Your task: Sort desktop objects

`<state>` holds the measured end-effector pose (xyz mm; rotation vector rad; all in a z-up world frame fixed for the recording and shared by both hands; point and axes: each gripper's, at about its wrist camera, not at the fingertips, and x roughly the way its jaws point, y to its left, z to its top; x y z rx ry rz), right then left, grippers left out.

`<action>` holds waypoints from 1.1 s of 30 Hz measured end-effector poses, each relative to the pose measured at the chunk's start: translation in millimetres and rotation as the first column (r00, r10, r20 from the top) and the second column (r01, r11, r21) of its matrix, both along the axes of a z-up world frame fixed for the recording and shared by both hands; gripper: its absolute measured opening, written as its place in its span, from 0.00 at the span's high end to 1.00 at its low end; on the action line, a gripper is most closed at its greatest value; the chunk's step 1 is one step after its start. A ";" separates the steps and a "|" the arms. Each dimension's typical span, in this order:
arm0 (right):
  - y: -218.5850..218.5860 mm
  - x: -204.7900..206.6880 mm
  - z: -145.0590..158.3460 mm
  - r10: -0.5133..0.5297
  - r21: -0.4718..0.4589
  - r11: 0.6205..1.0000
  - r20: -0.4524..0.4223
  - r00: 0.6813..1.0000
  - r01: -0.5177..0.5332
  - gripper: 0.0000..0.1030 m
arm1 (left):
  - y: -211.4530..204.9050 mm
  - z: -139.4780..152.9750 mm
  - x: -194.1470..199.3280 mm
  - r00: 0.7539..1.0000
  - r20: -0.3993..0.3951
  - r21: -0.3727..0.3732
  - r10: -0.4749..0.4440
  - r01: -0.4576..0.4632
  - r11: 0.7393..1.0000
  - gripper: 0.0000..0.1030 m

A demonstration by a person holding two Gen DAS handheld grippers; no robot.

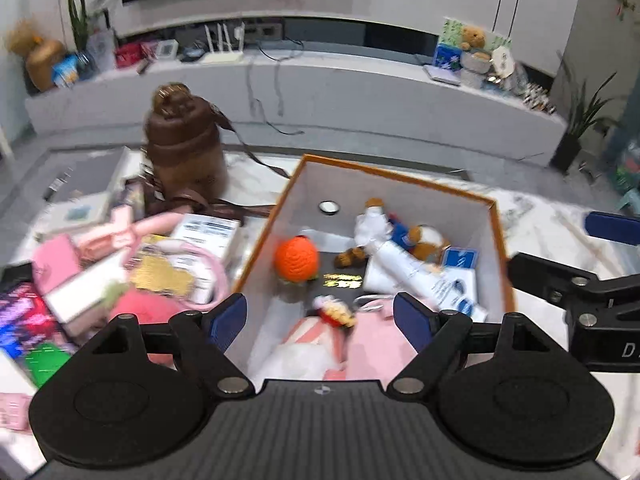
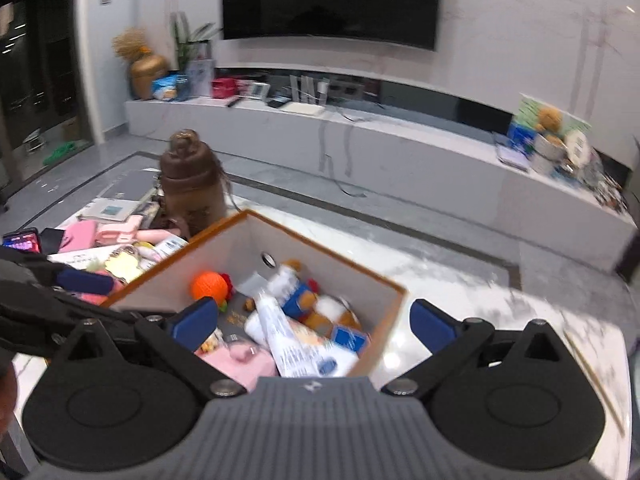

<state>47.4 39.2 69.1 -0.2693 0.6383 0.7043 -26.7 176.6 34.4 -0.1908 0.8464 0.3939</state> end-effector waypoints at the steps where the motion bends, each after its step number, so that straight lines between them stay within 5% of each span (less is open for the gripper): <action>1: -2.2 -3.7 -2.0 -0.020 -0.012 1.000 -0.007 1.000 0.020 0.01 | -4.4 0.3 -2.4 1.000 -0.005 0.025 0.005 -0.005 1.000 0.08; 7: -9.2 -31.1 -17.4 -0.104 -0.066 0.992 0.001 0.995 0.104 0.01 | -18.1 -1.7 -19.0 0.999 -0.034 0.016 0.027 -0.026 1.000 0.08; 15: -15.7 -40.7 -20.7 -0.148 -0.040 0.988 -0.035 0.988 0.147 0.01 | -38.1 -8.2 -28.8 0.997 -0.070 0.113 0.014 -0.006 0.994 0.08; 33: -13.1 -39.9 -24.4 -0.171 -0.056 0.984 -0.042 0.984 0.168 0.01 | -34.1 -13.1 -26.2 0.996 -0.082 0.109 0.028 -0.019 0.994 0.08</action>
